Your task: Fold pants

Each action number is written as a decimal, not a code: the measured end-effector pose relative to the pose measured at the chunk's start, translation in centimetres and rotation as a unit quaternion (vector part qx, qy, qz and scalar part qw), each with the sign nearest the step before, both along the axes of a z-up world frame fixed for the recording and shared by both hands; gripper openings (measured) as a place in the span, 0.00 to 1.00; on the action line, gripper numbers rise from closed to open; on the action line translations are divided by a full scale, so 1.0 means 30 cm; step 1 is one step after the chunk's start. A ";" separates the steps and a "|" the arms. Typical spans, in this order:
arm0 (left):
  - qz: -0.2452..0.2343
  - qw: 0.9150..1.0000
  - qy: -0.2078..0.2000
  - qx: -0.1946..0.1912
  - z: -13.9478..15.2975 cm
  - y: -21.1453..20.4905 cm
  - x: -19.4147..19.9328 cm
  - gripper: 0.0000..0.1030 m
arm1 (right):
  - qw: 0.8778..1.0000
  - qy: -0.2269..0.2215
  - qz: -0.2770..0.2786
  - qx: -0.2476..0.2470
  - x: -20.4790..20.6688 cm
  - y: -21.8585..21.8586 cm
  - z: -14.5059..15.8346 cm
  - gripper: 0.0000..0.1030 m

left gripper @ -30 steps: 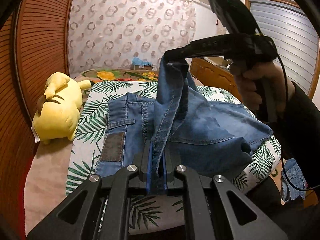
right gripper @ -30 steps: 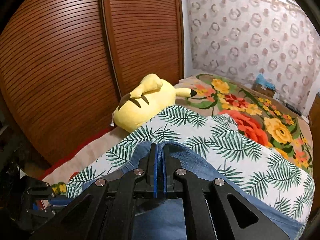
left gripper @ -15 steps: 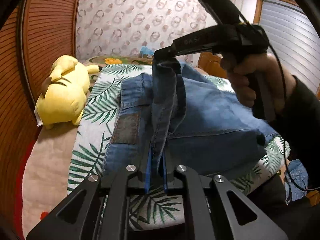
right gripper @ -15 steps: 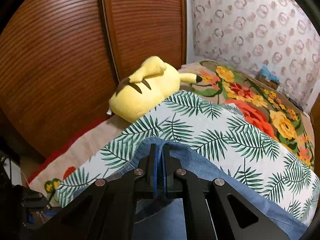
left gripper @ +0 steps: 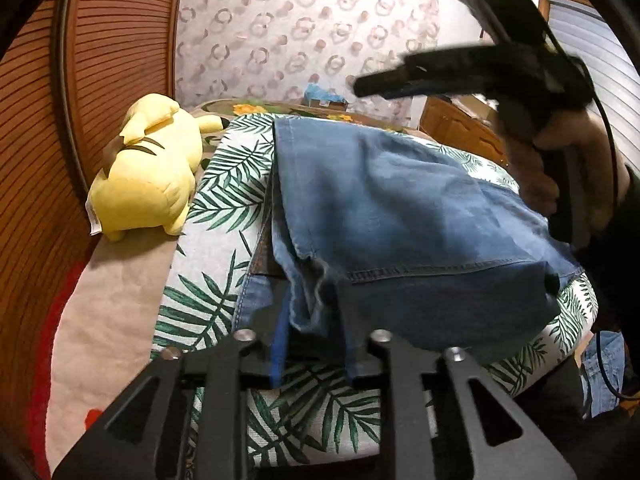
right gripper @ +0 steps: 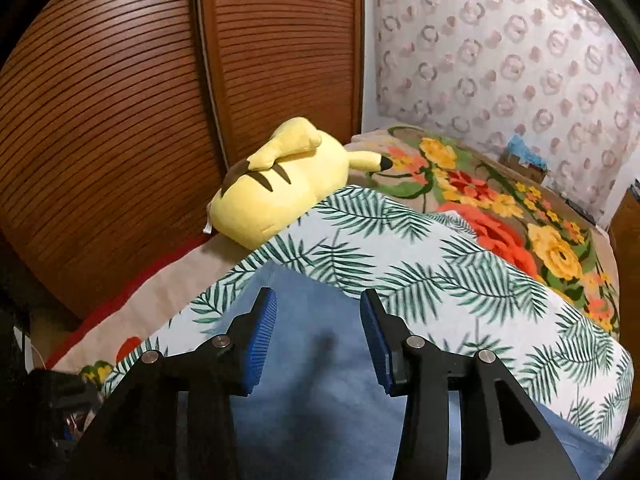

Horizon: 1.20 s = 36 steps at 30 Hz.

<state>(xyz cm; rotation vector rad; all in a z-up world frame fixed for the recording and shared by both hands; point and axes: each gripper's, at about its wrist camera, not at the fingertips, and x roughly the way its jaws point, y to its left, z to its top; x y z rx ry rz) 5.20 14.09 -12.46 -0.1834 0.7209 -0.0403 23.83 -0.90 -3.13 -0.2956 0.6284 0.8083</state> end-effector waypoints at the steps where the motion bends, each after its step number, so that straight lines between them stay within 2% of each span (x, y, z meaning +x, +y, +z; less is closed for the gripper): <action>1: 0.001 1.000 0.001 0.000 0.000 0.002 0.001 0.38 | 1.000 -0.002 -0.005 0.001 -0.007 -0.024 -0.005 0.44; 3: 0.004 1.000 0.000 0.002 0.002 0.002 0.002 0.48 | 1.000 -0.005 -0.017 0.002 -0.020 -0.078 -0.025 0.44; 4: 0.005 1.000 -0.002 0.004 0.003 0.000 0.001 0.48 | 1.000 -0.005 -0.023 0.002 -0.027 -0.109 -0.039 0.44; 10: 0.005 1.000 -0.011 0.014 0.018 -0.022 0.000 0.48 | 0.998 -0.013 -0.063 -0.020 -0.119 -0.284 -0.139 0.45; 16: -0.012 0.999 -0.023 0.021 0.039 -0.082 0.001 0.48 | 0.997 0.016 -0.078 -0.014 -0.294 -0.448 -0.223 0.44; 23: -0.020 0.999 0.000 0.030 -0.015 -0.133 0.031 0.48 | 0.996 0.034 -0.086 0.005 -0.454 -0.572 -0.212 0.44; 28: -0.015 0.999 0.020 0.038 -0.051 -0.129 0.038 0.48 | 0.995 0.038 -0.091 0.010 -0.491 -0.602 -0.220 0.44; 36: -0.032 0.999 0.007 0.030 -0.039 -0.163 0.022 0.48 | 0.988 0.025 -0.150 -0.008 -0.426 -0.685 -0.274 0.44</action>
